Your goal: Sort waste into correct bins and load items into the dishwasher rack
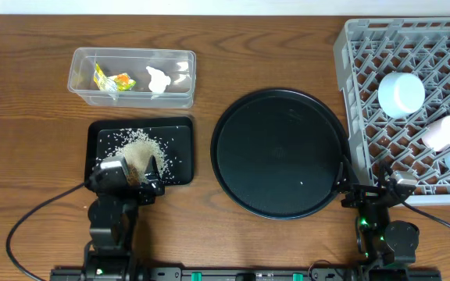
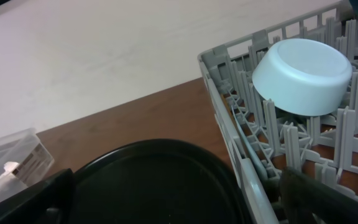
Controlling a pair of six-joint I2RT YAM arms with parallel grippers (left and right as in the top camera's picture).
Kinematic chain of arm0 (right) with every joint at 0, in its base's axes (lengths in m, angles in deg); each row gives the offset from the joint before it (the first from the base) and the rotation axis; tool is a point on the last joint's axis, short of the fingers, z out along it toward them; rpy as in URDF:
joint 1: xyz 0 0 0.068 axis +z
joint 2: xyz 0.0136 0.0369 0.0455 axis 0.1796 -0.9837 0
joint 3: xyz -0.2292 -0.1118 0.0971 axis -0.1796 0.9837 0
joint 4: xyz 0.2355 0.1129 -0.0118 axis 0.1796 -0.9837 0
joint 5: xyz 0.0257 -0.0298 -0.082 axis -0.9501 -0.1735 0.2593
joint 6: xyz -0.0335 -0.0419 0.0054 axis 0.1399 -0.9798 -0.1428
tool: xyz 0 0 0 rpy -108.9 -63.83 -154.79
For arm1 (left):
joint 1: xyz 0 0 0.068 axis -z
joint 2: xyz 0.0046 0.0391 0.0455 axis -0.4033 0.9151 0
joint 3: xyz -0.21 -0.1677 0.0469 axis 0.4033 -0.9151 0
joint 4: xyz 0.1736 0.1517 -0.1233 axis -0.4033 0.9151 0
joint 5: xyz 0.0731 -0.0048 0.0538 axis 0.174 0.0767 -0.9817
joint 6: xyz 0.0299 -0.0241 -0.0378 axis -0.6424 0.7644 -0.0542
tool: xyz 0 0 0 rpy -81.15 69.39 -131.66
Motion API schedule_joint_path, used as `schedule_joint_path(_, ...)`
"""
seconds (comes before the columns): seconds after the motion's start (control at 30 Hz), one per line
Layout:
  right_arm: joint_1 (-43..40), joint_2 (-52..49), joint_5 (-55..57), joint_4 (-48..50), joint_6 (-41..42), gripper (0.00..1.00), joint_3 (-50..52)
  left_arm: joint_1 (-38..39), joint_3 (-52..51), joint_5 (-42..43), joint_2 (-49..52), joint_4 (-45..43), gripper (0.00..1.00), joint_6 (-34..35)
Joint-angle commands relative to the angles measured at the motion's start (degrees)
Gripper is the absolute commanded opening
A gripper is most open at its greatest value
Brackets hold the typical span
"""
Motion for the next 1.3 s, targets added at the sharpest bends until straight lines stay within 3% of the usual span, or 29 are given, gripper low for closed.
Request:
schedule_joint_path(0.0,0.42,0.39,0.59,-0.26,-0.85,0.99,0.09,0.07,-0.66,0.96,-3.78,-0.83,0.98,-1.44)
schedule_joint_path(0.43,0.42,0.39,0.59,-0.26,-0.85,0.99,0.09,0.02,-2.67,0.96,-17.00,-0.96,0.98,-6.40)
schedule_joint_path(0.6,0.42,0.39,0.59,-0.26,-0.85,0.99,0.09,0.02,-6.01,1.01,-16.94,-5.95,0.98,-6.36)
schedule_joint_path(0.77,0.42,0.39,0.59,-0.26,-0.85,0.99,0.09,0.00,-5.95,0.72,-16.94,-4.37,0.98,-7.69)
schedule_joint_path(0.87,0.42,0.39,0.59,-0.26,-0.85,0.99,0.09,-0.04,-5.95,0.28,-16.94,1.27,0.98,-8.09)
schedule_joint_path(1.27,0.42,0.39,0.59,-0.26,-0.85,0.99,0.09,-3.37,-5.92,0.35,-16.90,1.25,0.98,-8.04)
